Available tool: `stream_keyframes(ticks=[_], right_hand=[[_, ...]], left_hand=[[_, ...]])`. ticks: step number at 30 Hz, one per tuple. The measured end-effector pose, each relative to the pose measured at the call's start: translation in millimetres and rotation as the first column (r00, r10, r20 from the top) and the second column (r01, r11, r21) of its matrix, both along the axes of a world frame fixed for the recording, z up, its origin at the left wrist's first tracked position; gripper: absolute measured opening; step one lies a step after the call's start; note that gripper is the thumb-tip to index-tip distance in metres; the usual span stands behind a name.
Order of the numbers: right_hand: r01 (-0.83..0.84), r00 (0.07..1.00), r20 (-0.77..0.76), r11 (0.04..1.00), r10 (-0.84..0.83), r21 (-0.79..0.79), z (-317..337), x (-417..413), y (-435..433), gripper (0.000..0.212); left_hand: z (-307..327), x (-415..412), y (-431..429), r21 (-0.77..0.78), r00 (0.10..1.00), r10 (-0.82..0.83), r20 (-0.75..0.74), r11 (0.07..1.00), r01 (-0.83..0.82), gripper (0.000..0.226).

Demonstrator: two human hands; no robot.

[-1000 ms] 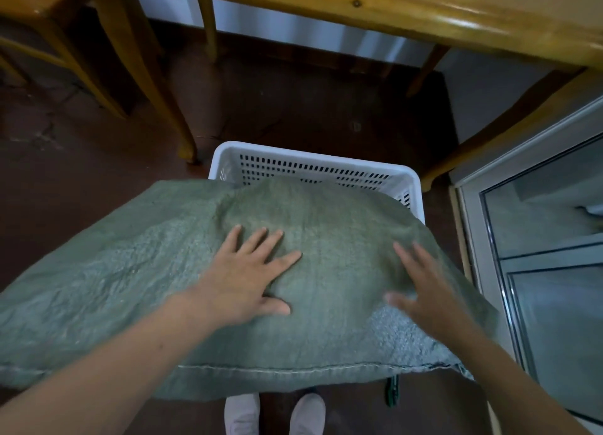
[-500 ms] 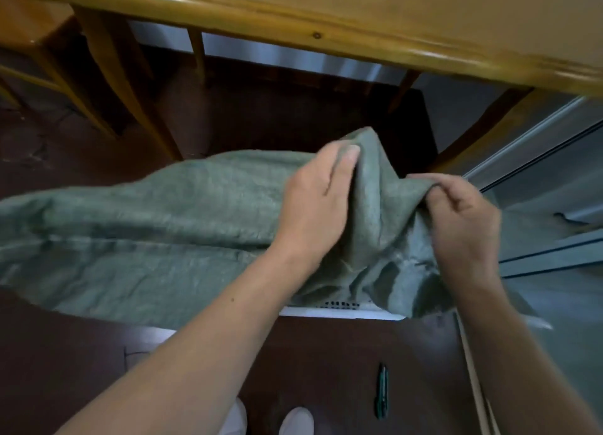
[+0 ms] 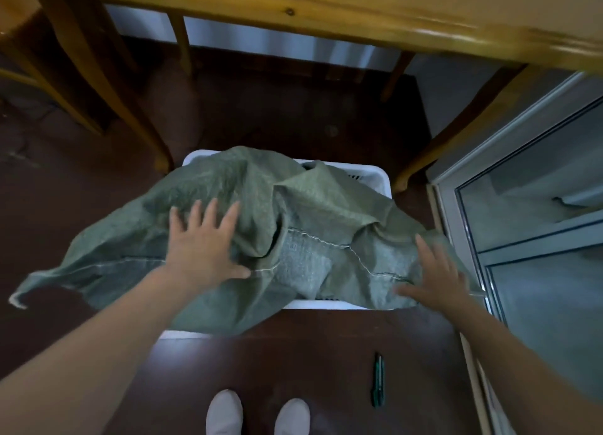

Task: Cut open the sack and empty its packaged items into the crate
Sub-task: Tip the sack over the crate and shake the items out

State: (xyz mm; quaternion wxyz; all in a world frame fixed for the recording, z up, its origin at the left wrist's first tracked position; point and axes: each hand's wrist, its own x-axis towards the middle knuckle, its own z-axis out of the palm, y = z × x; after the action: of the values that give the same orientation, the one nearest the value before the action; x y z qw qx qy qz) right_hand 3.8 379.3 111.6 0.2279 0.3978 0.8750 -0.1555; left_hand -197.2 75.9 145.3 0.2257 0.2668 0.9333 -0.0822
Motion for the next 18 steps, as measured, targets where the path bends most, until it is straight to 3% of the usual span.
stream_keyframes(ticks=[2, 4, 8, 11, 12, 15, 16, 17, 18], right_hand=[[-0.022, 0.988, 0.156, 1.0, 0.02, 0.013, -11.4, 12.9, 4.9, 0.114], [-0.021, 0.99, 0.139, 1.0, 0.02, 0.009, -19.6, 9.2, 2.4, 0.101], [0.002, 0.999, -0.051, 0.997, 0.002, 0.079, -30.9, -17.6, -10.9, 0.026], [0.055, 0.943, -0.319, 0.991, -0.093, -0.126, -28.6, -26.9, -21.4, 0.009], [0.078, 0.907, -0.389, 0.971, -0.163, -0.225, -24.5, -28.4, -25.0, 0.012], [0.078, 0.776, -0.543, 0.903, -0.321, -0.422, -7.2, -38.8, -35.1, 0.092], [0.092, 0.773, -0.539, 0.9, -0.335, -0.426, -4.3, -45.4, -35.6, 0.106], [0.103, 0.796, -0.51, 0.904, -0.325, -0.416, -0.2, -51.9, -36.6, 0.105], [0.092, 0.829, -0.476, 0.91, -0.295, -0.404, 0.1, -58.3, -35.5, 0.09]], left_hand=[[-9.3, 0.6, -7.7, -0.052, 0.999, -0.034, -0.041, 0.998, 0.032, 0.082], [-14.7, 2.0, -3.5, 0.026, 0.994, -0.039, -0.103, 0.999, 0.042, 0.042], [-16.1, 7.3, 13.2, 0.153, 0.988, -0.033, -0.151, 0.987, 0.056, 0.022], [-7.1, 9.9, 22.8, 0.302, 0.971, -0.041, -0.237, 0.947, 0.113, 0.019], [-2.9, 10.0, 24.4, 0.335, 0.965, -0.036, -0.259, 0.934, 0.125, 0.019], [5.6, 8.4, 26.1, 0.426, 0.963, -0.013, -0.27, 0.895, 0.131, 0.017], [7.1, 9.7, 26.2, 0.447, 0.964, -0.019, -0.264, 0.883, 0.14, 0.016], [7.1, 11.9, 25.5, 0.454, 0.967, -0.032, -0.253, 0.879, 0.148, 0.015], [6.9, 13.9, 24.8, 0.446, 0.974, -0.036, -0.225, 0.885, 0.136, 0.015]])
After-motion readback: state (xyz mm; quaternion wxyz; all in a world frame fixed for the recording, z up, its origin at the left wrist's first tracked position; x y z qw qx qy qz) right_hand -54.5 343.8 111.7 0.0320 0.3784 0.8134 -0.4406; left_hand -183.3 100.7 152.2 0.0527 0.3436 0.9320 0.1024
